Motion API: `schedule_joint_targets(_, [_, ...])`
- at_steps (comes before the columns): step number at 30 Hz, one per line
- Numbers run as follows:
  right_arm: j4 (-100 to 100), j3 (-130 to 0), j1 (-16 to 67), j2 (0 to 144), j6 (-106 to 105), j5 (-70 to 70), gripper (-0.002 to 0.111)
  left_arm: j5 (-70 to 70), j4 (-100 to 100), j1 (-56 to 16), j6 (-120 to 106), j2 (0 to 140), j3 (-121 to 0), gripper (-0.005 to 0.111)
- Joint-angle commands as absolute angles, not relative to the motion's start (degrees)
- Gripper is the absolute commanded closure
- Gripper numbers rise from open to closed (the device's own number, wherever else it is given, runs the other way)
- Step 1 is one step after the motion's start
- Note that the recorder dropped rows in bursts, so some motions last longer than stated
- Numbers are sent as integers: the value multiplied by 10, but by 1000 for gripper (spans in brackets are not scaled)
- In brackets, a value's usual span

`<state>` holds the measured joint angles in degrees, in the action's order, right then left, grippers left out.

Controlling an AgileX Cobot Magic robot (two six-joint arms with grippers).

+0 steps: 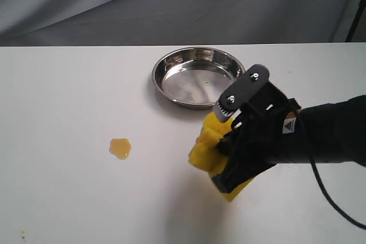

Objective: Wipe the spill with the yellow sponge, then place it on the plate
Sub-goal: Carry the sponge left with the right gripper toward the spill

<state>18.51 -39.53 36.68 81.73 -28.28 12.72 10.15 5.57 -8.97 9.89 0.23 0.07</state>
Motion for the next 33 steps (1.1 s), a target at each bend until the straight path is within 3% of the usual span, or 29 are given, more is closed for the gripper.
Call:
schedule_joint_targets(1, [186,-394,427,817,-294,95,108,105,53,-93,100,0,0,107])
schedule_joint_targets(22, [232,-394,446,824,-295,37,108,105,53,-93,99,0,0,107])
schedule_joint_targets(33, [230,-394,490,940,-300,-8,108,105,53,-93,100,0,0,107])
